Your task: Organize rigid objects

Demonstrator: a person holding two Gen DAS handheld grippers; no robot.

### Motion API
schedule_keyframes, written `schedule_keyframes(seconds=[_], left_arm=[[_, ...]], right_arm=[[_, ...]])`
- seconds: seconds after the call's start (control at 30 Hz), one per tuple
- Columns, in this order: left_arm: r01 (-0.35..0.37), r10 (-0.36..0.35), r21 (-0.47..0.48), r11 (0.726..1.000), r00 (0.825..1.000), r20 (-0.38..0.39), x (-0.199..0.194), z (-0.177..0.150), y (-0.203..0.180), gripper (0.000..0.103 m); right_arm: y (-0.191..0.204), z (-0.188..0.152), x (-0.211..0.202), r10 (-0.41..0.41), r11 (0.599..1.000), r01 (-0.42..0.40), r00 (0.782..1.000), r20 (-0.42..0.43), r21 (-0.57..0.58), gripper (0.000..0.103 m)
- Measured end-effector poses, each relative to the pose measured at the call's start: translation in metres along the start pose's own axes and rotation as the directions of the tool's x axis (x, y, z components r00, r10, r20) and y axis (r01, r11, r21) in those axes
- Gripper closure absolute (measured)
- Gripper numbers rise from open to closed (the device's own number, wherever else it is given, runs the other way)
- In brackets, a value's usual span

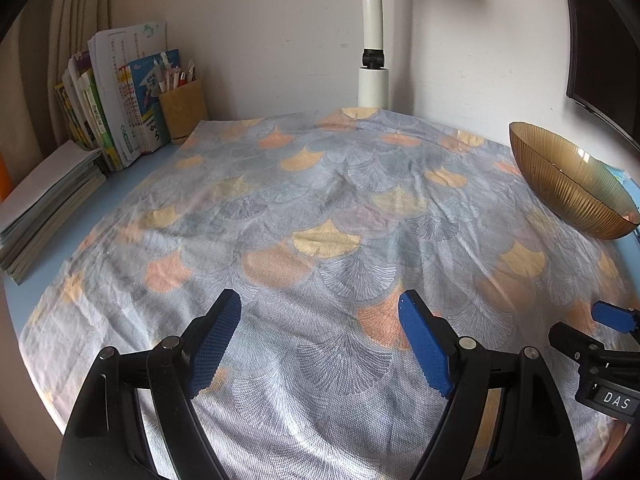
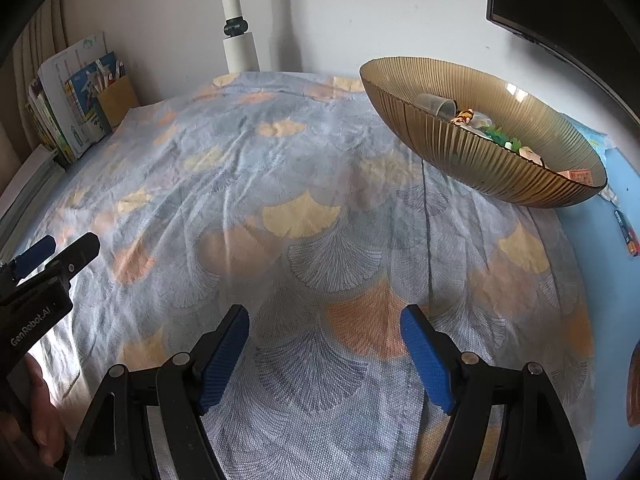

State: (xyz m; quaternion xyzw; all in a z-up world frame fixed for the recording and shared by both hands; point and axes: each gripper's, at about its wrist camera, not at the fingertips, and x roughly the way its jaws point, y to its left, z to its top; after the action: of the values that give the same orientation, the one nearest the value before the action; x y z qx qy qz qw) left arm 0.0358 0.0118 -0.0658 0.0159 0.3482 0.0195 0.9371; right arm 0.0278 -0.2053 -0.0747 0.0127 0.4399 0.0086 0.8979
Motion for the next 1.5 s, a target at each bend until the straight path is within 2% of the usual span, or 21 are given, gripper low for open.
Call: schedule_keyframes(seconds=[0.87,1.03,1.13,1.23,1.5], left_arm=[[0.001,-0.001,0.001,1.0,1.0,-0.001,-0.001,0.0,0.001,0.023],[-0.007,0.007,0.003,1.0,1.0,-0.025,0.005,0.001,0.0,0.02],[0.036,-0.036,0.008,0.999,0.997,-0.064,0.011,0.001,0.001,0.019],[0.022,-0.021,0.008,1.0,0.996,-0.087,0.015,0.001,0.001,0.019],[0.004,-0.001,0.038,0.999,0.997,-0.076,0.012,-0.001,-0.004,0.019]], right_arm=[[-0.002,-0.001,0.002,0.001,1.0,-0.001,1.0,-0.007,-0.004,0.023],[-0.001,0.0,0.002,0.0,1.0,0.0,1.0,-0.007,-0.003,0.023],[0.0,0.0,0.001,-0.001,1.0,0.001,1.0,-0.007,-0.003,0.023],[0.0,-0.002,0.002,0.0,1.0,0.0,1.0,-0.008,-0.007,0.023],[0.001,-0.003,0.002,0.001,1.0,-0.001,1.0,-0.01,-0.013,0.022]])
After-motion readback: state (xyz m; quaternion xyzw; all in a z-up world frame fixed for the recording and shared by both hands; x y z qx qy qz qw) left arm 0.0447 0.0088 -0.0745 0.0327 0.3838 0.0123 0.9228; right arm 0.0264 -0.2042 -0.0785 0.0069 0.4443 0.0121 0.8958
